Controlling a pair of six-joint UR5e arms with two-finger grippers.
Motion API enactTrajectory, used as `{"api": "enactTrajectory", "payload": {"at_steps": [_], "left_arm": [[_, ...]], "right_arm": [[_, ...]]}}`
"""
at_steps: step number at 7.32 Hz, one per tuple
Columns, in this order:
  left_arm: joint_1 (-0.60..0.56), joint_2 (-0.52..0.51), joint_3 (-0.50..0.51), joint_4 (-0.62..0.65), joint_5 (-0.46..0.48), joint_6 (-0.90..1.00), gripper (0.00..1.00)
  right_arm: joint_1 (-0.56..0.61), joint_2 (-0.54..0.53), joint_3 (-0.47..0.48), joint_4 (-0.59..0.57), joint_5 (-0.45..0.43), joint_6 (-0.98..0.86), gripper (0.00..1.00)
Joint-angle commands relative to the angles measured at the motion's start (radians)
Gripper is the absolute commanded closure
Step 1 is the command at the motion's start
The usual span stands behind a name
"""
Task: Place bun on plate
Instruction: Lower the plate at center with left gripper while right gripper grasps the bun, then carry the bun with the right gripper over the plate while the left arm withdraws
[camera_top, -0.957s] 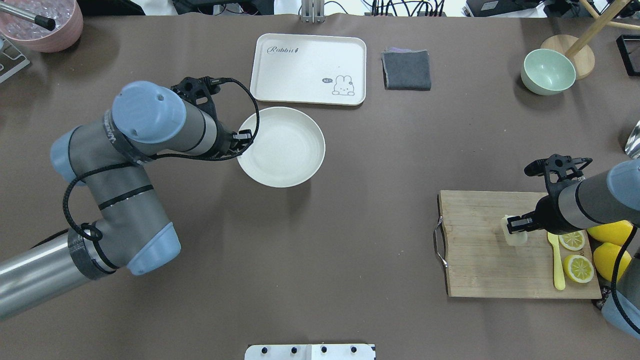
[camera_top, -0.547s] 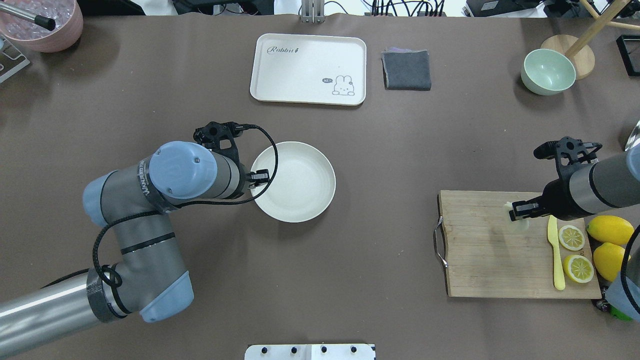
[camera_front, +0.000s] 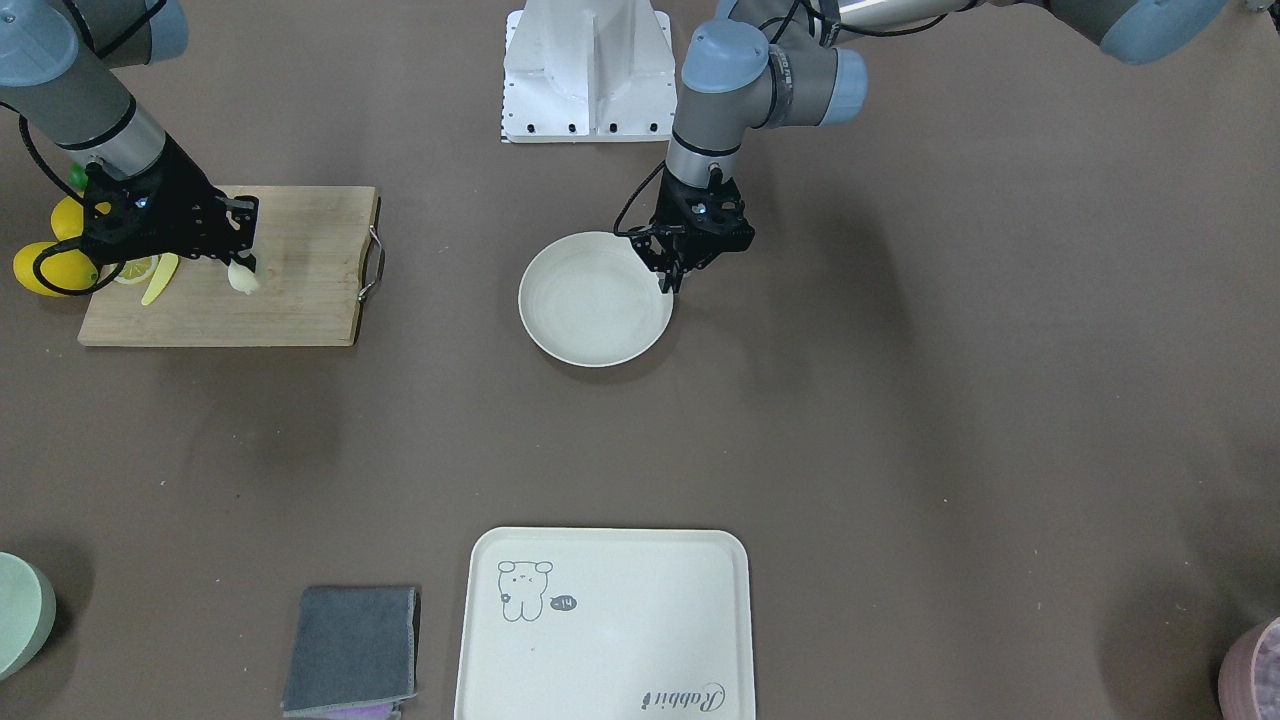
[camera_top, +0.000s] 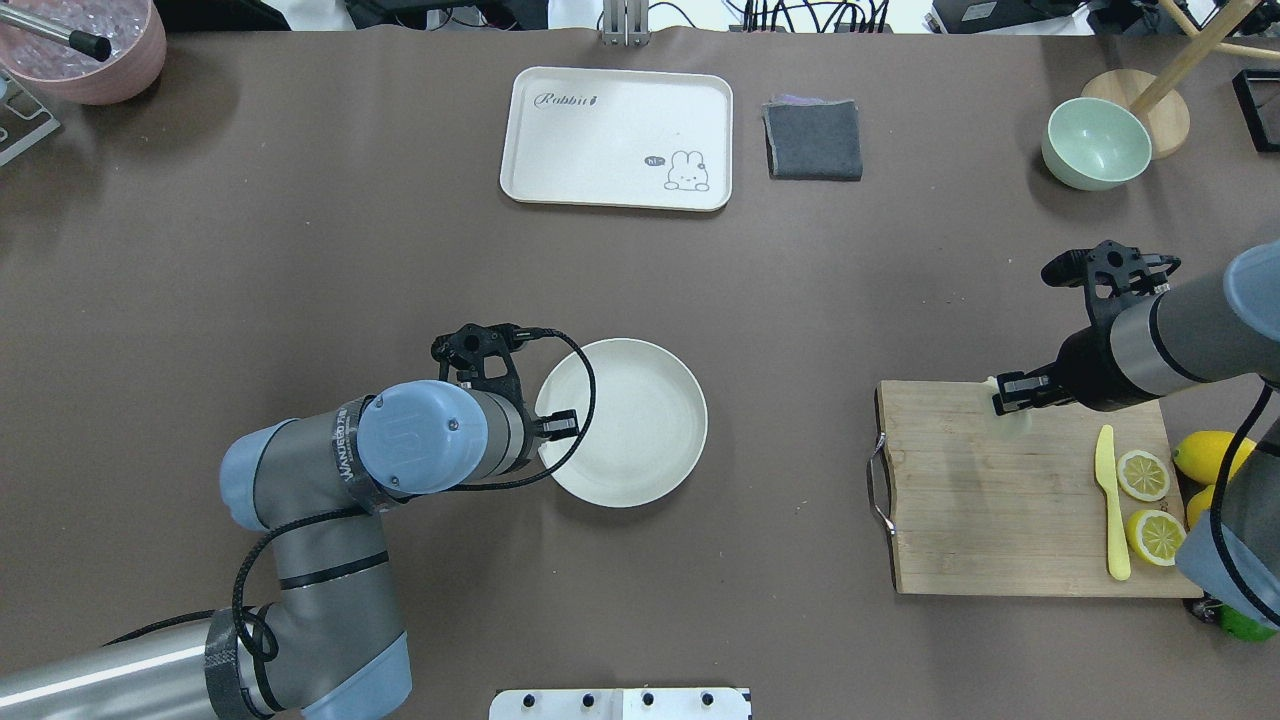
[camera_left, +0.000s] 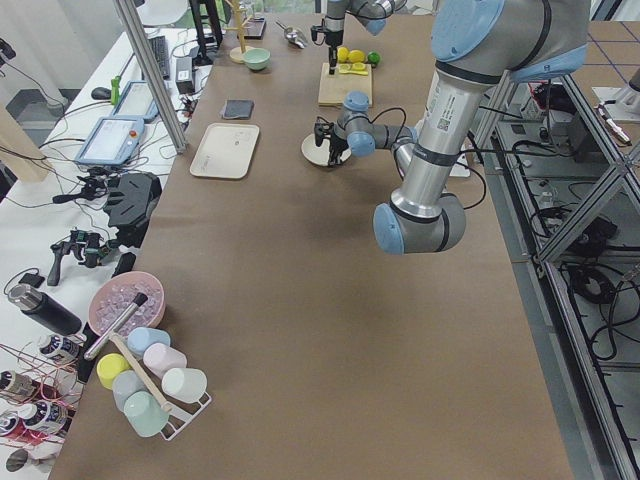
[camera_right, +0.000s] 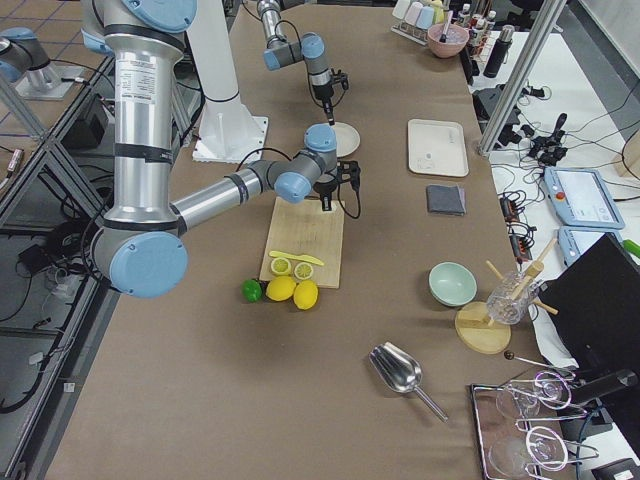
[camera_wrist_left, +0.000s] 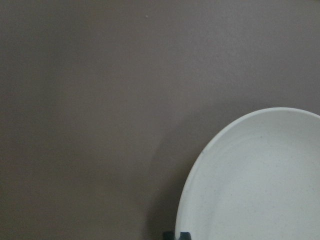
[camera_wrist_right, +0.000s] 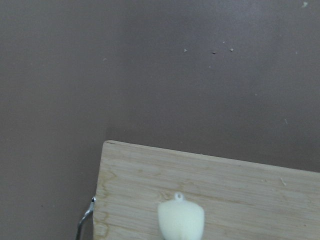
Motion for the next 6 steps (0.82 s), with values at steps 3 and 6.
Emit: {"api": "enactTrajectory", "payload": {"at_steps": [3,6], "left_arm": [[-0.209,0.047,-0.023,-0.002,-0.096,0.232,0.02],[-0.334,0.222,-0.023,-0.166,-0.135,0.466,0.02]], "right_arm": [[-0.112,0.374,0.012,-0.357,-0.074,0.186,0.98],[-0.29,0.563,-0.029,-0.447,-0.233,0.3,0.97]]}}
